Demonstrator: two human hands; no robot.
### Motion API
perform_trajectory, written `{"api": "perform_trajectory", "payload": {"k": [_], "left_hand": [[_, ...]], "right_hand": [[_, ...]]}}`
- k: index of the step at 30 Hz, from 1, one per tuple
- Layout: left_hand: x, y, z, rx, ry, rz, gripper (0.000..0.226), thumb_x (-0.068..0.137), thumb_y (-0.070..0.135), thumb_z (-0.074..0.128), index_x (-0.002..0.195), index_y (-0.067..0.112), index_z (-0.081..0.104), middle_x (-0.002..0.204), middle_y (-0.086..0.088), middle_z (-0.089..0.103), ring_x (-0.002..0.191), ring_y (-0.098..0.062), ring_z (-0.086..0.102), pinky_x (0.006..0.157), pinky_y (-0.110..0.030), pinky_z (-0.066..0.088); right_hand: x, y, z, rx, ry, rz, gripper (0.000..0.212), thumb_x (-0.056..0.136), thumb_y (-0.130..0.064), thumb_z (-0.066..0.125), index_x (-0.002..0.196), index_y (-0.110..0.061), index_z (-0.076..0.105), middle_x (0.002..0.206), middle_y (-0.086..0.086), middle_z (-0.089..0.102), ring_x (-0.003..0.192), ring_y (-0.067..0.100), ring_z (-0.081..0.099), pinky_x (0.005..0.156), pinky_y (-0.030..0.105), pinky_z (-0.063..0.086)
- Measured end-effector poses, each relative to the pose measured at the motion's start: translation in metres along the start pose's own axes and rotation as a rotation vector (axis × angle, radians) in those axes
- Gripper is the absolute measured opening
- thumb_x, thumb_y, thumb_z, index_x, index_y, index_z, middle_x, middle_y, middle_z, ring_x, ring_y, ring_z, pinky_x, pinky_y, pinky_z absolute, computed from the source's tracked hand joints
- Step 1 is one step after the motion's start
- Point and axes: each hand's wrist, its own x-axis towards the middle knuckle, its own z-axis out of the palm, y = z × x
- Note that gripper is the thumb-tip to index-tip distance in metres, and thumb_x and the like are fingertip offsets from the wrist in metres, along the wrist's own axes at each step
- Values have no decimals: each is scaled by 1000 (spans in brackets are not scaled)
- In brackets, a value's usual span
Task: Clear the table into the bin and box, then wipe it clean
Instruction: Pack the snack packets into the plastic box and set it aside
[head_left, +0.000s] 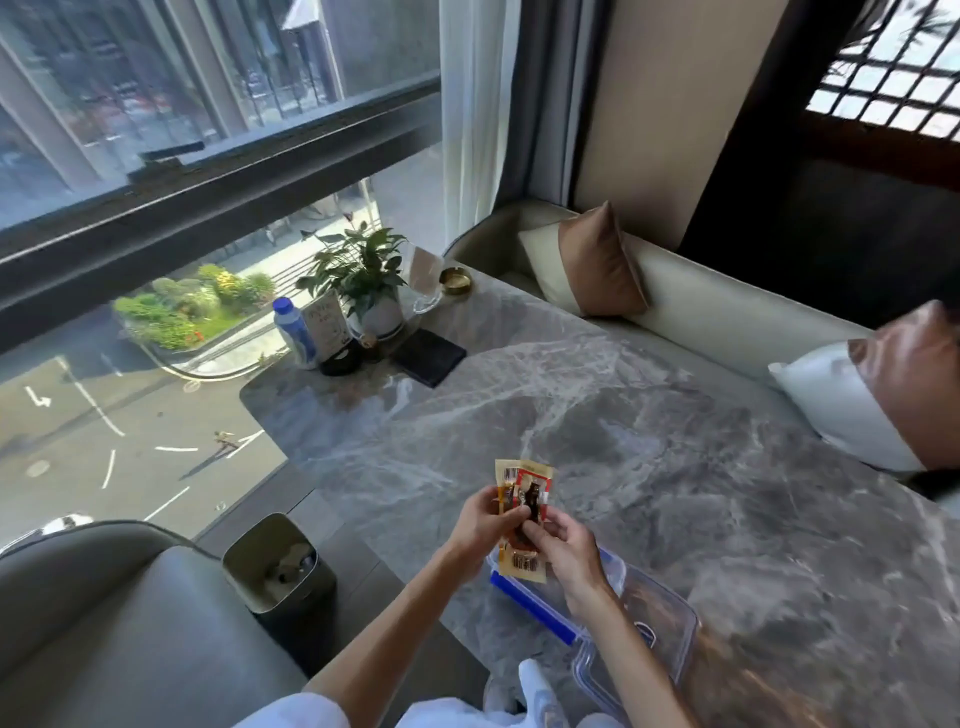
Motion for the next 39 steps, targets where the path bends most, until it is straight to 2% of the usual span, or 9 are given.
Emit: {"api": "perform_trajectory", "payload": {"k": [12,15,21,24,28,30,33,36,39], "left_hand": [[10,-20,-10,65,142,-56,22,88,8,64,108,0,59,101,-20,69,91,-31,70,81,-45,58],[4,-26,-17,73,211,-57,19,89,6,61,107,1,58,99,-16,70,88,-24,70,77,-37,58],[-2,-31,-56,188,246,-108,13,92,6,55,101,10,62,98,-12,71,88,-24,70,86,-44,58],[10,-24,-69,428,65,-136,23,87,3,48,101,7,65,95,-13,71,87,-22,66,90,-48,54],[44,6,-58,777,-194,-80,42,83,-5,44,117,10,62,102,-14,70,89,-23,67,82,-37,54],[62,13,-42,780,-302,-60,34,90,2,50,120,12,60,93,-10,68,70,-6,65,68,-27,52],[84,4,-27,720,-398,-173,26,82,9,71,104,17,58,78,-6,59,47,3,55,53,-24,49],[106,-17,-13,804,-353,-122,31,59,19,75,89,22,65,77,-7,56,64,-18,57,64,-39,56],[111,-26,11,915,-293,-94,26,70,5,66,95,9,71,82,-12,64,78,-23,62,69,-31,51]], "right_hand": [[39,1,-3,-52,-115,67,21,86,-7,67,103,-19,64,97,9,74,87,22,72,78,35,59],[45,2,6,-99,-181,107,28,87,-8,66,114,-15,61,101,12,74,92,24,72,82,40,59],[57,11,38,-134,-313,212,33,87,-12,67,119,-17,58,107,9,72,94,27,72,87,51,56],[66,13,36,-66,-250,219,51,81,-11,73,125,-26,51,113,3,68,99,25,70,81,44,59],[65,17,8,180,-57,239,31,85,-1,66,114,-7,57,104,15,68,84,26,66,71,38,57],[61,29,-5,319,143,233,28,86,3,62,113,-4,59,99,15,69,85,26,65,76,38,58],[50,52,-19,531,428,253,17,86,7,59,97,-6,63,73,3,74,81,22,65,59,28,61],[43,73,-27,670,542,378,16,85,15,56,90,0,60,64,7,73,64,22,71,51,29,59],[47,90,-31,593,566,480,15,84,14,58,97,9,58,79,21,70,69,26,69,59,33,60]]}}
